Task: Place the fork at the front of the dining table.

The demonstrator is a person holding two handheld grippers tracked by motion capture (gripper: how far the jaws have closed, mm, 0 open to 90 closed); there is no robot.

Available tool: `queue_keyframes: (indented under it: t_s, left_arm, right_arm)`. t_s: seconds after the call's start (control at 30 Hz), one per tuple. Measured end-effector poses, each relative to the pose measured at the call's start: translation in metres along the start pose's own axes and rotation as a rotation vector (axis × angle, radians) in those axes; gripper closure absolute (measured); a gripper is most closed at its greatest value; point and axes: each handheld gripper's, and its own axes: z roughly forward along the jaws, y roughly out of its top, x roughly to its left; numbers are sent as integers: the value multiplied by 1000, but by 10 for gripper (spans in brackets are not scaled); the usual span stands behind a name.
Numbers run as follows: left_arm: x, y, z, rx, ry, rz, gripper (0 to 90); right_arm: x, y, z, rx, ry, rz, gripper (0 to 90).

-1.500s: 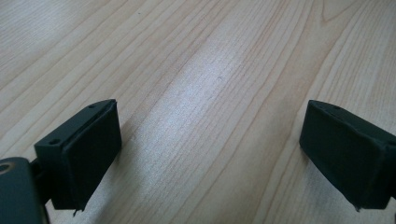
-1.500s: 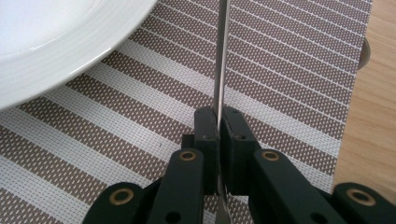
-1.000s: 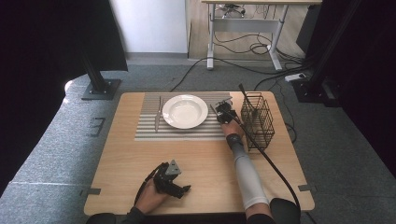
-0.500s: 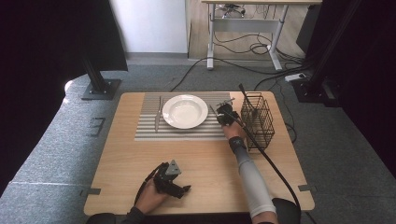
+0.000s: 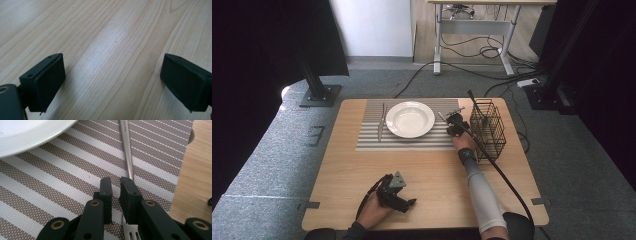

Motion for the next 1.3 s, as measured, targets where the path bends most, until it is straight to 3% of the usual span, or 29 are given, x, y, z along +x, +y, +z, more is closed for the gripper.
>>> queue_keyframes:
  t_s: [0.17, 0.2, 0.23, 0.27, 0.33, 0.4, 0.5, 0.57, 0.83, 1.07, 1.13, 1.17, 1.2, 1.3]
  left_arm:
    - [0, 0, 0, 1, -1, -1, 58]
    - [0, 0, 0, 1, -1, -1, 58]
    - [0, 0, 0, 1, -1, -1, 58]
    - [0, 0, 0, 1, 0, -1, 58]
    - [0, 0, 0, 2, -1, 1, 59]
    - [0, 0, 0, 2, -2, 2, 58]
    - [-1, 1, 0, 3, -3, 4, 58]
    - [-1, 1, 0, 2, -3, 4, 59]
    - [-1, 1, 0, 2, -5, 4, 59]
    - [-1, 1, 0, 1, -5, 4, 59]
    - [-1, 1, 0, 1, -5, 3, 59]
    - [-1, 1, 0, 1, -5, 4, 59]
    - [-1, 1, 0, 1, -5, 4, 59]
    - [-1, 1, 0, 1, -5, 4, 59]
  right_arm:
    - [4, 0, -6, -18, 5, 6, 700]
    - [6, 0, -12, -35, 15, 28, 597]
    - [6, 0, -12, -35, 15, 28, 597]
    - [10, 0, -17, -27, 35, 35, 508]
    - [15, -2, -24, -35, -5, 11, 439]
    - [19, -6, -28, -39, -9, 7, 397]
    - [22, -11, -29, -15, -39, 7, 395]
    - [22, -14, -29, 15, -83, 34, 396]
    - [13, -23, -28, 28, -126, 120, 449]
    - [13, -25, -32, 33, -99, 112, 528]
    - [15, -26, -33, 34, -71, 103, 550]
    - [19, -26, -32, 27, -24, 95, 557]
    - [21, -26, -32, 22, -7, 84, 557]
    - [28, -25, -36, 5, 12, 51, 554]
